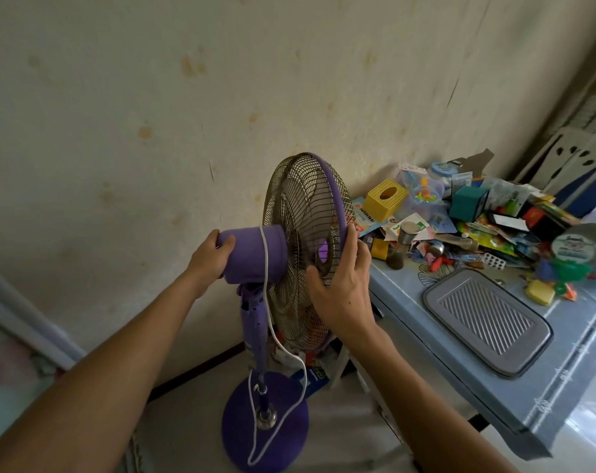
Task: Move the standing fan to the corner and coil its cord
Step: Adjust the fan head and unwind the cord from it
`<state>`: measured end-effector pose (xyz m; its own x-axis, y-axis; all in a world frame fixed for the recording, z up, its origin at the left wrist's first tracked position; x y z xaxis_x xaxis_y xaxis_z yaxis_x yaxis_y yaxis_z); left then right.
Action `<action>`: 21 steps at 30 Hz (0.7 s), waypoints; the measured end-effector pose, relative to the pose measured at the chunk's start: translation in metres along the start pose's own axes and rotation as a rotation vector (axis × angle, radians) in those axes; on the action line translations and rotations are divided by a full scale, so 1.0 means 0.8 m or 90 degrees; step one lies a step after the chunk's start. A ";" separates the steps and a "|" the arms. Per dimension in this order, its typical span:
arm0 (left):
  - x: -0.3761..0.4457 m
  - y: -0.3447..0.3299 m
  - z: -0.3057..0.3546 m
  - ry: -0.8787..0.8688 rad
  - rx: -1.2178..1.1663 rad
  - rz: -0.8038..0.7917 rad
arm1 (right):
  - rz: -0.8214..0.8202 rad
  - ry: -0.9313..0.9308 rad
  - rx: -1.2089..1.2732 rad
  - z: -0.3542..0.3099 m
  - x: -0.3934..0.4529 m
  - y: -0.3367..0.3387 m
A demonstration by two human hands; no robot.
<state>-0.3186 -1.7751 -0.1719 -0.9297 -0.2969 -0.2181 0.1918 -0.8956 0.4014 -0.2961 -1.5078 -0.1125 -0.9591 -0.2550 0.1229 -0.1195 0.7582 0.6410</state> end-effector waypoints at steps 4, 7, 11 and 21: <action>-0.002 0.001 0.002 0.021 0.005 0.022 | 0.003 -0.001 -0.007 0.002 0.003 0.007; -0.001 0.005 0.002 0.033 0.012 0.027 | 0.012 0.005 -0.032 -0.002 0.002 0.012; -0.002 0.009 0.006 0.041 0.026 0.040 | 0.048 0.046 -0.056 -0.018 0.001 0.024; -0.023 0.041 -0.010 0.025 0.014 0.077 | -0.105 0.216 0.064 -0.059 -0.004 -0.043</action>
<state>-0.2928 -1.8019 -0.1619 -0.8875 -0.4146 -0.2012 0.2939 -0.8455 0.4459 -0.2770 -1.5613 -0.0988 -0.7880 -0.5491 0.2785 -0.3057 0.7416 0.5971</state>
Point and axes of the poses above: each hand's wrist, its own x-axis towards the middle knuckle, its own y-axis out of the back of the hand, z = x × y, the point moved 6 cm from there along x, towards the middle knuckle, and after that the axes turned 9 degrees about -z, right-handed, at the moved point
